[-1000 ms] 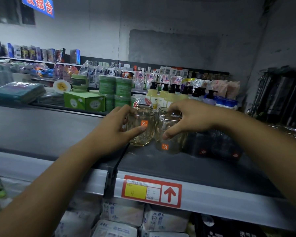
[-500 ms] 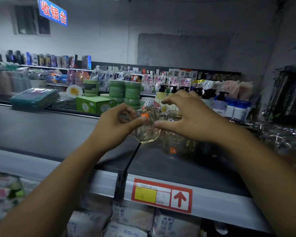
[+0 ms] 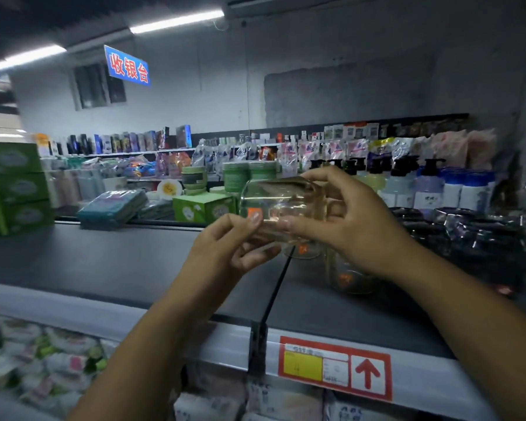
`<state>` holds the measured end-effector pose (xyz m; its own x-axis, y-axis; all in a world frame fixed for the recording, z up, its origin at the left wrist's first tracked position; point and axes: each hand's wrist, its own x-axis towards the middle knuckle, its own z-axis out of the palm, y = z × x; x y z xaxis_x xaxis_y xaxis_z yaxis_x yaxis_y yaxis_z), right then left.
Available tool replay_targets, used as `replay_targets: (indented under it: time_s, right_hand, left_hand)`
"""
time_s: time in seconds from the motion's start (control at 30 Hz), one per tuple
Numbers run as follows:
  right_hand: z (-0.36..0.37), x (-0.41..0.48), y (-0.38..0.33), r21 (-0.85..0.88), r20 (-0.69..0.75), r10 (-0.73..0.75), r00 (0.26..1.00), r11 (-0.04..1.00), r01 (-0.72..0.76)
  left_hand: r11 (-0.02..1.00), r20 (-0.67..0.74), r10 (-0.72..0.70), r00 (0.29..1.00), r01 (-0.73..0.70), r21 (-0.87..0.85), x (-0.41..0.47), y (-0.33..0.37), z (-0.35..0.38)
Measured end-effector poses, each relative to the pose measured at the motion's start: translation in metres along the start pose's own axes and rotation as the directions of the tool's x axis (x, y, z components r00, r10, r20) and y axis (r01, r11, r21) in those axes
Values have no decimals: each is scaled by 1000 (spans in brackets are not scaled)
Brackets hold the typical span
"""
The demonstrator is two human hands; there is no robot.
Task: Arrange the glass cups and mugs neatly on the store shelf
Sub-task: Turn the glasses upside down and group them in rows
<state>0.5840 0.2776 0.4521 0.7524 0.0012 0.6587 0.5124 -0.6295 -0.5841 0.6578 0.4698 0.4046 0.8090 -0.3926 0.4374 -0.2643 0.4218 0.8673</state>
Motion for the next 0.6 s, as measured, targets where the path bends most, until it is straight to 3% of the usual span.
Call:
replay_targets:
  time_s: [0.07, 0.17, 0.23, 0.33, 0.5, 0.6]
  right_hand:
    - [-6, -2, -2, -47, 19, -19, 1000, 999, 20]
    - [-7, -1, -4, -25, 66, 10, 998, 1000, -9]
    - [-6, -1, -3, -45, 85, 14, 996, 999, -11]
    - [-8, -1, -3, -104, 101, 24, 995, 995, -13]
    - [-16, 0, 3, -89, 183, 62, 981, 995, -46]
    - [-28, 2, 7, -170, 170, 52, 984, 985, -23]
  left_hand:
    - [947, -27, 97, 995, -84, 311, 0, 6, -14]
    - [702, 257, 145, 955, -283, 654, 2, 22, -21]
    - [619, 409, 94, 908, -375, 690, 5, 31, -14]
    - [589, 492, 46, 869, -422, 689, 13, 42, 0]
    - [588, 515, -21, 857, -406, 700, 19, 39, 8]
    - [606, 466, 1, 885, -371, 704, 23, 25, 8]
